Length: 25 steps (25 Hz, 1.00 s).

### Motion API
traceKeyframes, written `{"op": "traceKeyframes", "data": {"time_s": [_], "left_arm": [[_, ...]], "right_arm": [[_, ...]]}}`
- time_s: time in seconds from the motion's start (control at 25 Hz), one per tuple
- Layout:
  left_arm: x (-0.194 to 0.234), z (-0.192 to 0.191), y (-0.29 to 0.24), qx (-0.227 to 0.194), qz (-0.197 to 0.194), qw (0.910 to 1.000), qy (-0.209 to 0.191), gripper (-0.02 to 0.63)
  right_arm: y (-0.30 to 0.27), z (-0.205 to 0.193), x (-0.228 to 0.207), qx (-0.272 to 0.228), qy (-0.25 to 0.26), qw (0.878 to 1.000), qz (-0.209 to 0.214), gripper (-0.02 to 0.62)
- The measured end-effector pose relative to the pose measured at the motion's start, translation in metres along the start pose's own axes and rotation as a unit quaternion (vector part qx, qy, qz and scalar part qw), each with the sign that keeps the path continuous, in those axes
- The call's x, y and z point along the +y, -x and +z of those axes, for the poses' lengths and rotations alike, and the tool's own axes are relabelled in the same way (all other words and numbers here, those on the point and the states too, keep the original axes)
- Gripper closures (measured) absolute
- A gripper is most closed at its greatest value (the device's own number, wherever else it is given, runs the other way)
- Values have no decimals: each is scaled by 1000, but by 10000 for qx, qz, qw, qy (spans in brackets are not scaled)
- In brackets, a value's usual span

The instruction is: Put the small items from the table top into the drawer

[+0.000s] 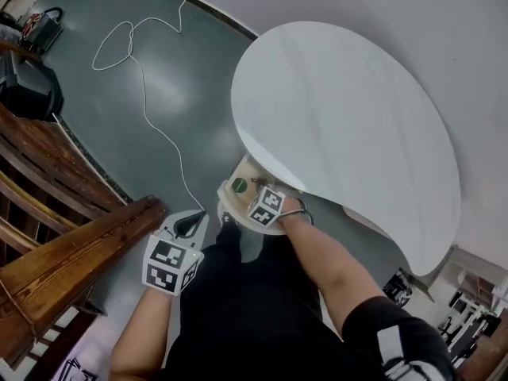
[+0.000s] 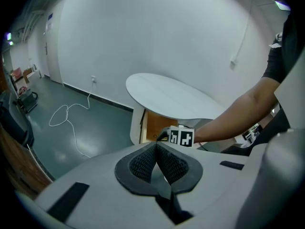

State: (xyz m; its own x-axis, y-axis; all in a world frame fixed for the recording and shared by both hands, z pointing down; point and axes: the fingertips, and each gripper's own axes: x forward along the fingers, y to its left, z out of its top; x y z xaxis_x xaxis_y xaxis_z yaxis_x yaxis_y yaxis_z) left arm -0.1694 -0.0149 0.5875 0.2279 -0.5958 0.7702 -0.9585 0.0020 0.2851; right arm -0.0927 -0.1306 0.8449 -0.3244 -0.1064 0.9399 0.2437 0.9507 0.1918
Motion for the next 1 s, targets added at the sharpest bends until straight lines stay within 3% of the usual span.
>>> {"op": "traceKeyframes", "data": {"time_s": [0.2, 0.4, 0.76, 1.0], "left_arm": [[7, -20, 5, 125, 117, 9996, 220, 592], [6, -25, 3, 127, 12, 9996, 268, 592], [-1, 22, -7, -231, -405, 9981, -408, 592], [-14, 46, -6, -393, -801, 9909, -1011, 592]], "right_arm": [[-20, 0, -19, 115, 35, 9989, -443, 575], [-16, -1, -9, 170, -216, 9991, -338, 535], [55, 22, 8, -411, -1152, 9924, 168, 536], [118, 35, 3, -882, -2238, 9705, 145, 543]]}}
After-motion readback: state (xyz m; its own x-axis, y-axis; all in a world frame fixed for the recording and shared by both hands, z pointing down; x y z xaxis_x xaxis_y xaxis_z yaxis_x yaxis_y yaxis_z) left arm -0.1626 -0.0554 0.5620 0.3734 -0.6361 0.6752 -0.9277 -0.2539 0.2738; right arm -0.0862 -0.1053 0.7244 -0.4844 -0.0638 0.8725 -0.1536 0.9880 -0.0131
